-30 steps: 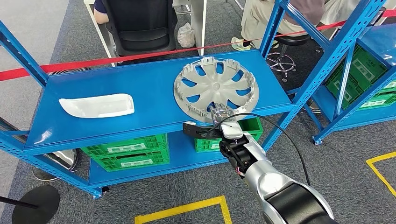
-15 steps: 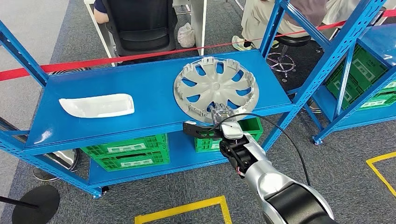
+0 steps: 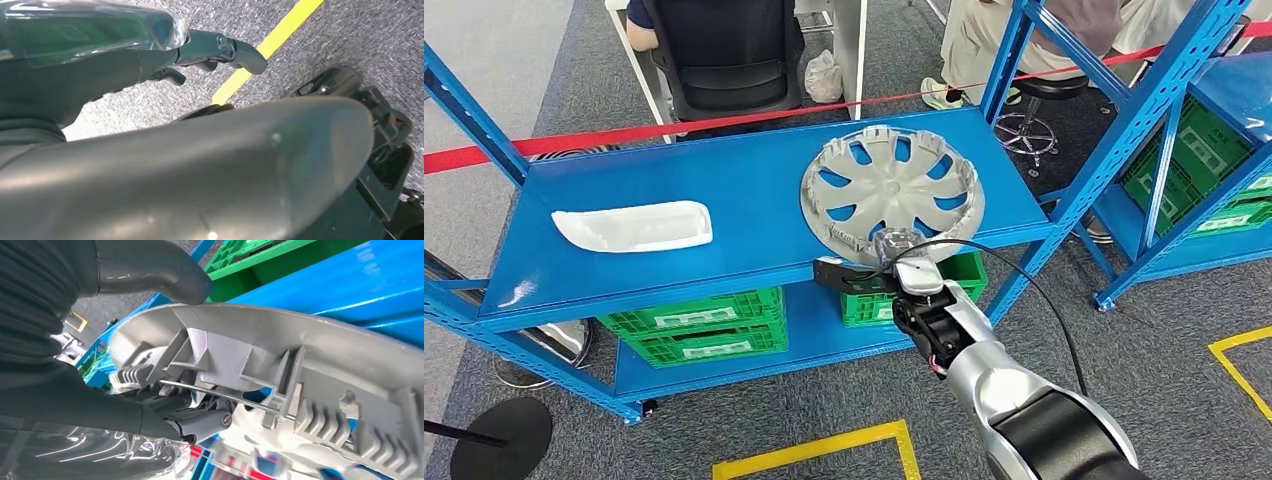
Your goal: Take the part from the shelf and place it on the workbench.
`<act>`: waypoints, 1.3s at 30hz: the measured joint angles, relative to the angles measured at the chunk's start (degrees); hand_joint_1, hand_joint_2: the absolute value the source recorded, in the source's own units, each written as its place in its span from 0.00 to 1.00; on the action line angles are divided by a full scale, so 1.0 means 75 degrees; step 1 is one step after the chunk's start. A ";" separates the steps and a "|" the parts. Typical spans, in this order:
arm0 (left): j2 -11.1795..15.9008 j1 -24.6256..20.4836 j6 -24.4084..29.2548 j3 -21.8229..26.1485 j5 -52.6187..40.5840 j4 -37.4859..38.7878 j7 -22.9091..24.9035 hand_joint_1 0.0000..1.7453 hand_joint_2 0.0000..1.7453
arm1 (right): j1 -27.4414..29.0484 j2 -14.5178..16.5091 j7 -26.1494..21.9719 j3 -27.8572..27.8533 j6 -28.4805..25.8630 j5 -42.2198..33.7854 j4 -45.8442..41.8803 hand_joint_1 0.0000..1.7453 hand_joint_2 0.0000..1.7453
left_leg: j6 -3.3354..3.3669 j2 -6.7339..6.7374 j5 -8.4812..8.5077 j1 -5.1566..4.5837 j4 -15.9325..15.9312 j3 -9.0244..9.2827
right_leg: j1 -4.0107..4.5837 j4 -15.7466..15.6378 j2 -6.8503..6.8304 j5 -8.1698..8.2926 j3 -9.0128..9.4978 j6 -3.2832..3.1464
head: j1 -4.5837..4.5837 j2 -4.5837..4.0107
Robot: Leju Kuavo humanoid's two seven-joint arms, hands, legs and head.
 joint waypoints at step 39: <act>-0.0009 0.0119 0.0657 0.0169 -0.0367 0.0000 -0.0952 0.00 0.00 | 0.1101 0.0191 -0.4408 -0.1958 -0.0377 -0.5980 -0.2602 1.00 1.00 | 0.0000 0.0004 -0.0002 0.0000 -0.0001 -0.0001 | 0.0002 0.0000 0.0005 -0.0001 0.0000 0.0002 | -0.0001 0.0000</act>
